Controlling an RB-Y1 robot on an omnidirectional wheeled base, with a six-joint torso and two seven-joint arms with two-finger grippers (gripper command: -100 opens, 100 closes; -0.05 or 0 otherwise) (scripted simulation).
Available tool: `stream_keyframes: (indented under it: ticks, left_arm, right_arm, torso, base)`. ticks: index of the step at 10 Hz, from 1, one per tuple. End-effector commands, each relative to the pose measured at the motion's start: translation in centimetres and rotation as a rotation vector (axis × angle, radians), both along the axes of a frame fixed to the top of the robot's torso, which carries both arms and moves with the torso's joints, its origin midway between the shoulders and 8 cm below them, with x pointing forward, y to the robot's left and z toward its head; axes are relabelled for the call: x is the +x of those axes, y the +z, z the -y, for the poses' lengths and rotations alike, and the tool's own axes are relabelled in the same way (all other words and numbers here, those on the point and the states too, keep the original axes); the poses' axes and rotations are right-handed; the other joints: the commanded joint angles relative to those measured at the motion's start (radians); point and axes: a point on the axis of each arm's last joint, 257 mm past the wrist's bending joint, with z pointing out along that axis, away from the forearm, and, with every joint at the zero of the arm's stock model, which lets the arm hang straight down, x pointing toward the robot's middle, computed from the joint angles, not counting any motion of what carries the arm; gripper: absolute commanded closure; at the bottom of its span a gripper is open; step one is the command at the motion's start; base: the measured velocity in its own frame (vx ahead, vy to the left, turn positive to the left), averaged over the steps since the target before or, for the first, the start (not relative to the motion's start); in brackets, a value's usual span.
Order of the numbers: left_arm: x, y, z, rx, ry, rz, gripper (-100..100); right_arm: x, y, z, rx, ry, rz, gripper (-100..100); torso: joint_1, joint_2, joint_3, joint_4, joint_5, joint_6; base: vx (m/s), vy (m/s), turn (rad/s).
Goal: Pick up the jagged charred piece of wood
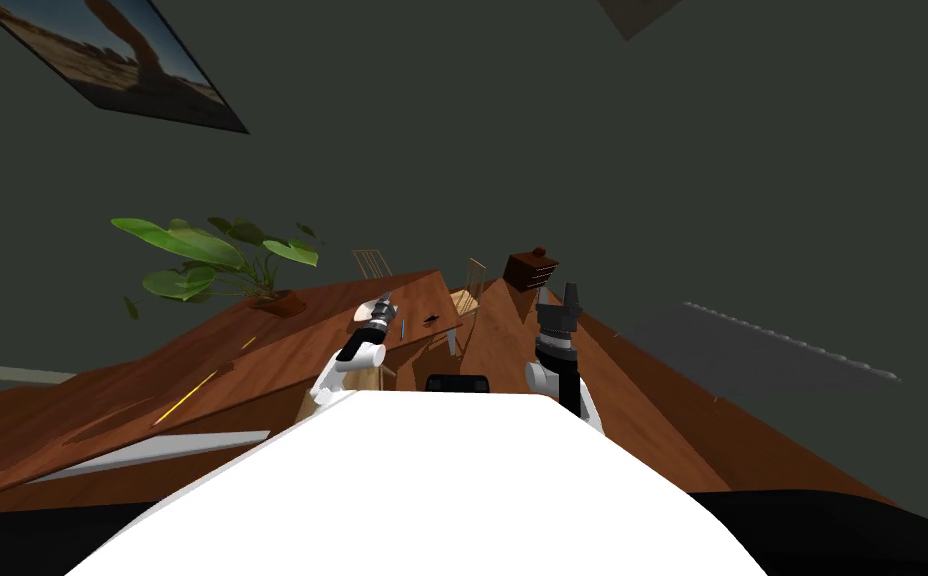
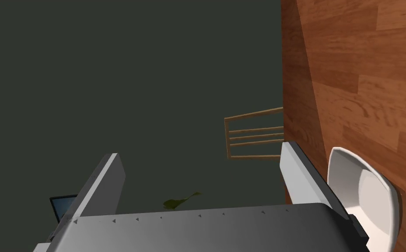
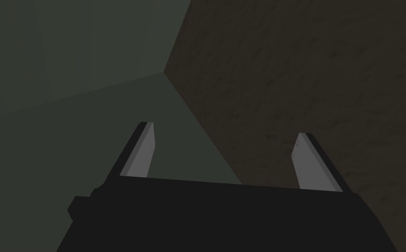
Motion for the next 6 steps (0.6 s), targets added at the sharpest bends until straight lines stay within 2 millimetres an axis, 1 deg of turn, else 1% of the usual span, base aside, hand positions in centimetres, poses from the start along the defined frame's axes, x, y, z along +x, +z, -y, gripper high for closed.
stream_keyframes:
  ticks: [1,2,3,4,5,6]
  left_arm:
    - [0.0,-0.5,-0.1,-0.006,0.003,-0.027,-100]
    - [0.3,-2.0,-1.2,-0.023,0.019,-0.072,-100]
    - [0.2,-2.7,-1.2,-0.027,0.02,-0.096,-100]
    - [0.5,-3.9,-2.3,-0.045,0.036,-0.132,-100]
    - [0.4,-4.7,-2.3,-0.051,0.037,-0.163,-100]
    - [0.6,-5.9,-3.4,-0.07,0.054,-0.197,-100]
  right_arm:
    - [0.0,0.0,0.0,0.0,0.0,0.0,0]
    - [0.0,0.0,0.0,0.0,0.0,0.0,0]
    - [0.0,0.0,0.0,0.0,0.0,0.0,0]
    - [0.0,0.0,0.0,0.0,0.0,0.0,0]
    - [0.0,0.0,0.0,0.0,0.0,0.0,0]
    - [0.0,0.0,0.0,0.0,0.0,0.0,0]
  torso:
    - [0.0,0.0,0.0,0.0,0.0,0.0]
    - [-0.002,0.0,0.0,0.0,0.0,0.0]
    - [-0.002,-0.001,0.0,0.0,0.0,0.0]
    - [-0.001,-0.001,0.0,0.0,0.0,0.0]
    - [0.0,-0.001,0.0,0.0,0.0,0.0]
    - [0.0,-0.001,0.0,0.0,0.0,0.0]
  base:
    - [0.003,0.02,0.008]
    - [0.011,0.033,-0.103]
    - [0.009,0.043,-0.058]
    - [0.011,0.055,-0.087]
    - [0.012,0.051,-0.067]
    - [0.013,0.049,-0.113]
